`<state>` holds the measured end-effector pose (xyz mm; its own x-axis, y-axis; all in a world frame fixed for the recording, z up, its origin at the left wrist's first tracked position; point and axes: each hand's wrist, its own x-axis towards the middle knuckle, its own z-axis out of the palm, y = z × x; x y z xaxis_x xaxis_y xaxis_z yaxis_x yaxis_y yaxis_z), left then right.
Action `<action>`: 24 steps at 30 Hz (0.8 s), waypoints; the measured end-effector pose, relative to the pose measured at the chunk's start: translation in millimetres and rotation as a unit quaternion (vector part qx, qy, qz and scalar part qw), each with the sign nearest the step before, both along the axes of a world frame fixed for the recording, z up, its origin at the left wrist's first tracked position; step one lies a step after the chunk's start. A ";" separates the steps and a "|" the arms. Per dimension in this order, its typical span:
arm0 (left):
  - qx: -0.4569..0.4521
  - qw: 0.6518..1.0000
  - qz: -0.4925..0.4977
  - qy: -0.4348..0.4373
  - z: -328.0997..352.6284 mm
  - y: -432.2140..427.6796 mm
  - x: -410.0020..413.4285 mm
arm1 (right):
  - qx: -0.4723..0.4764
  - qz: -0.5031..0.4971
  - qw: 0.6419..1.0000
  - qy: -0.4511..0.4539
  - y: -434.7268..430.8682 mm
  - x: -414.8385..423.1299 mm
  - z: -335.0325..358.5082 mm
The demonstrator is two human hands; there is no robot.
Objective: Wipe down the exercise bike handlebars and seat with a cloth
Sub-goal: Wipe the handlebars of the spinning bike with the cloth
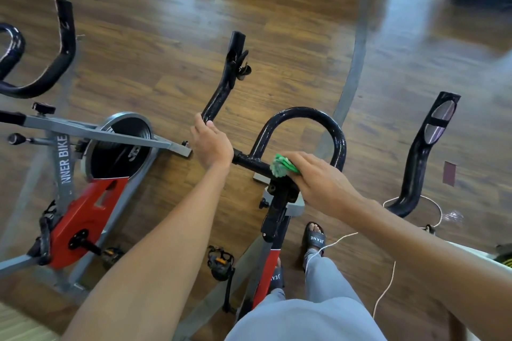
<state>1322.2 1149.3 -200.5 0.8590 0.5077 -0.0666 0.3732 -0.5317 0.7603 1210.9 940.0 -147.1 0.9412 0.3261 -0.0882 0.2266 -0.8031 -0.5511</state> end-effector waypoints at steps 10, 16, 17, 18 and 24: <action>-0.174 0.984 -0.039 0.012 3.1 16.3 5.6 | -0.135 0.157 0.976 -0.064 35.0 12.2 -20.4; -0.174 0.983 -0.056 0.027 11.6 19.4 5.3 | -0.131 0.134 0.980 -0.068 67.1 21.7 -19.1; -0.172 0.983 -0.060 0.028 11.8 20.4 5.8 | -0.123 0.137 0.981 -0.061 64.8 21.2 -18.5; -0.169 0.983 -0.061 0.029 13.2 21.3 5.8 | -0.116 0.141 0.982 -0.045 59.0 20.2 -18.2; -0.191 0.981 0.000 0.020 12.2 16.0 5.4 | 0.073 -0.018 0.995 0.065 25.5 13.6 17.8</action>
<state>1327.6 1165.3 -188.2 0.8518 0.4393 -0.2856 0.4063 -0.2097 0.8893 1224.5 965.4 -129.3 0.9361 0.3114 -0.1637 0.1194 -0.7190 -0.6847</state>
